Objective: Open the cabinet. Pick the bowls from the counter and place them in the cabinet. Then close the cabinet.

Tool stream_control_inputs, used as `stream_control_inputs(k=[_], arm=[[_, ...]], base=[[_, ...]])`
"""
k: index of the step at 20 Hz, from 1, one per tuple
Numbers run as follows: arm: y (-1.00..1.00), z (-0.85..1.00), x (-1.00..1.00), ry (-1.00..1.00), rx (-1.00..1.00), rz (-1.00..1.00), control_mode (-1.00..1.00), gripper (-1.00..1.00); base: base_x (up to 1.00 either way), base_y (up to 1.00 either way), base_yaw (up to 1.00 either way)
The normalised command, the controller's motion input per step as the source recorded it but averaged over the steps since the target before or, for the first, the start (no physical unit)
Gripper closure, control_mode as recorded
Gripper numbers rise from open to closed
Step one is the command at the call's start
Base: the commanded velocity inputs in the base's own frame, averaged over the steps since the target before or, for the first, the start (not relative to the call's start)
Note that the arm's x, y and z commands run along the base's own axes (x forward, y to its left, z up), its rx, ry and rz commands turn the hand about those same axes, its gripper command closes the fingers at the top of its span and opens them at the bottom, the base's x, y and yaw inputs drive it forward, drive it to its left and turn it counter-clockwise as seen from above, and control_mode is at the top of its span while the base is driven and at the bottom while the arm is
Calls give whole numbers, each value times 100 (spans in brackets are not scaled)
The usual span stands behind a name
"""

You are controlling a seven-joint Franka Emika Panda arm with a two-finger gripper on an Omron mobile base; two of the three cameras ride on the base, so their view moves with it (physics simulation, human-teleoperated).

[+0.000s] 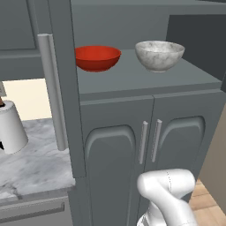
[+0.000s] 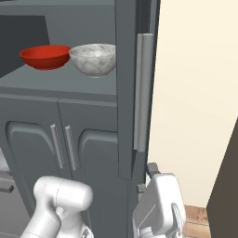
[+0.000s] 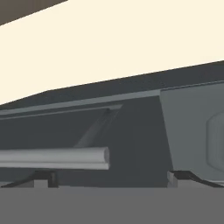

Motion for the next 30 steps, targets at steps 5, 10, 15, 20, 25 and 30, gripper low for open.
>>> stream_control_inputs(k=[5,10,15,20,25,30], arm=[[-1,0,30,0,0,5,-100,-100],[0,0,30,0,1,12,-100,-100],[0,0,36,0,3,16,-100,-100],[0,12,4,-10,2,16,-100,-100],[14,19,0,-15,1,15,-100,-100],[40,7,0,-14,0,15,-100,-100]], base=[[0,0,0],[0,0,0],[0,0,0],[0,0,0],[0,0,0],[0,0,0]])
